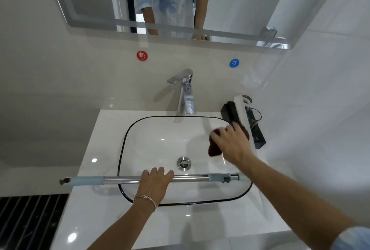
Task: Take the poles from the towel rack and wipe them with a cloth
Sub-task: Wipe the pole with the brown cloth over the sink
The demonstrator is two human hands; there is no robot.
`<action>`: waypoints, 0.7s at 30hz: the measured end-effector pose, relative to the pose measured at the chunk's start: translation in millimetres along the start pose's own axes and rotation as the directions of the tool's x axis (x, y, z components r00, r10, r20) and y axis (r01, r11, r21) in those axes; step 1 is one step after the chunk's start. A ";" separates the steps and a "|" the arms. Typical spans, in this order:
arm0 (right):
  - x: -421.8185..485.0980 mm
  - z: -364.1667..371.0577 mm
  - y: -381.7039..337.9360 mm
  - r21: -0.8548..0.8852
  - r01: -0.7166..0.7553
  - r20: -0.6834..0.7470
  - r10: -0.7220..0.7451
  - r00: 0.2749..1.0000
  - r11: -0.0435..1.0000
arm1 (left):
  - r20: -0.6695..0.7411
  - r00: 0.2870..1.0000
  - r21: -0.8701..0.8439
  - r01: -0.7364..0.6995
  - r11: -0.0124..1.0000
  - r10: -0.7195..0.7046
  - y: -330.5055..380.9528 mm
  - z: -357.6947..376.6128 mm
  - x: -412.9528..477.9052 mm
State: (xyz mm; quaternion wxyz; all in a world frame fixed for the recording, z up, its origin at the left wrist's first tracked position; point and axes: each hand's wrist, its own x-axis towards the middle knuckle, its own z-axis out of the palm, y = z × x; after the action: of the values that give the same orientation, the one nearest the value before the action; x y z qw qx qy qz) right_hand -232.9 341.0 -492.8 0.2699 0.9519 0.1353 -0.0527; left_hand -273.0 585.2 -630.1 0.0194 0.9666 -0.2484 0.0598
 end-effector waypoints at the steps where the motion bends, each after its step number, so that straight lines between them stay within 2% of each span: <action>1: 9.0 -12.6 5.9 -0.013 0.009 -0.077 -0.010 0.997 1.000 | -0.006 1.000 -0.004 -0.006 1.000 0.006 -0.4 -0.3 0.2; 4: 26.7 -41.3 21.3 -0.018 -0.007 -0.240 0.002 0.971 1.000 | 0.005 1.000 0.003 0.001 1.000 -0.001 -0.3 -2.6 0.2; 6: 27.2 -44.4 24.4 0.001 -0.025 -0.253 0.024 0.967 1.000 | 0.028 0.999 0.020 0.016 1.000 -0.017 1.2 -4.1 0.5; 8: 18.3 -29.2 21.6 0.017 -0.013 -0.197 0.016 0.980 1.000 | 0.039 0.998 0.021 0.038 0.999 -0.038 2.0 -5.1 1.3; 12: -24.5 41.8 7.2 0.153 -0.058 0.008 0.058 0.998 0.986 | 0.033 0.998 0.019 0.050 0.999 -0.051 3.7 -7.2 2.7; 16: -50.0 86.7 1.6 0.235 -0.165 0.032 0.162 0.986 0.958 | 0.044 0.998 0.027 0.046 0.999 -0.047 6.2 -8.2 6.0; 18: -46.2 85.9 4.7 0.373 -0.185 0.039 0.184 0.982 0.909 | 0.044 0.998 0.021 0.042 0.999 -0.043 7.2 -7.1 6.2; 21: -43.2 77.5 6.8 0.578 -0.270 0.109 0.255 0.961 0.770 | 0.035 0.998 0.021 0.046 0.999 -0.047 7.7 -5.7 6.2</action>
State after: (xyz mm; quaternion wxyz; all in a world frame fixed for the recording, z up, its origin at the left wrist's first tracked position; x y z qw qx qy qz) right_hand -274.5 284.6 -547.7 -0.0313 0.9971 -0.0250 -0.0652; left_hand -272.0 575.8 -623.7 0.0068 0.9732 -0.2254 0.0447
